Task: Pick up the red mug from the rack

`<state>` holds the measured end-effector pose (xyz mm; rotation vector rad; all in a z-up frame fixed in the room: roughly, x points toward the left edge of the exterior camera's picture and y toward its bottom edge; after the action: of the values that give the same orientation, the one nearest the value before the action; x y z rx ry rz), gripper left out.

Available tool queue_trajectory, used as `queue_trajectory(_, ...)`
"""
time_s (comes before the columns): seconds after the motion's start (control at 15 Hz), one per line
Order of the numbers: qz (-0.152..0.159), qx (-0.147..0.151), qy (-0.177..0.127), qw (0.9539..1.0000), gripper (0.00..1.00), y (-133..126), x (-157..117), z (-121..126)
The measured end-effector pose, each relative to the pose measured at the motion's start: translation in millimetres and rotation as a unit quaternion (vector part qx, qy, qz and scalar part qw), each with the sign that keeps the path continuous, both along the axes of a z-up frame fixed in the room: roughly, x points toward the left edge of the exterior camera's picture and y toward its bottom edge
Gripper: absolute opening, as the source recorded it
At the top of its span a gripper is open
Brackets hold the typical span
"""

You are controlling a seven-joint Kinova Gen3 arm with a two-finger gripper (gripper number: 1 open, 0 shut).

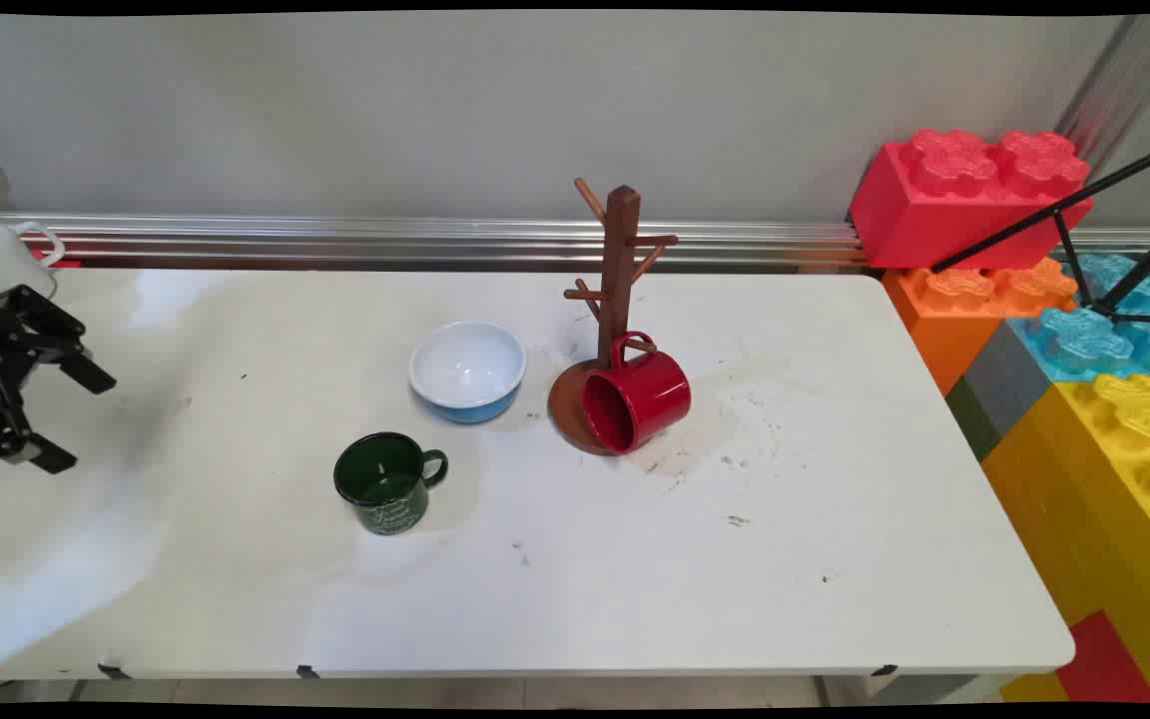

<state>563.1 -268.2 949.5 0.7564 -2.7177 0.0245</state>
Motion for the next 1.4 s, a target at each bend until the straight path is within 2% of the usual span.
queue_trajectory(0.2, 0.022, -0.01, 0.026, 0.9994, 1.0, -0.9, -9.0, -4.1)
queue_trajectory(0.4, 0.059, -0.021, 0.065, 0.9959, 1.0, -7.4, -25.7, -6.2)
queue_trajectory(0.53, 0.099, -0.025, 0.095, 0.9902, 1.0, -15.8, -38.3, -11.4)
queue_trajectory(0.67, 0.136, -0.037, 0.129, 0.9816, 1.0, -25.9, -53.3, -15.6)
queue_trajectory(1.0, 0.161, -0.084, 0.185, 0.9658, 1.0, -38.0, -89.8, -8.2)
queue_trajectory(1.2, 0.165, -0.102, 0.2, 0.9603, 1.0, -42.7, -103.7, -7.6)
queue_trajectory(1.4, 0.16, -0.113, 0.21, 0.9579, 1.0, -46.8, -121.4, -10.1)
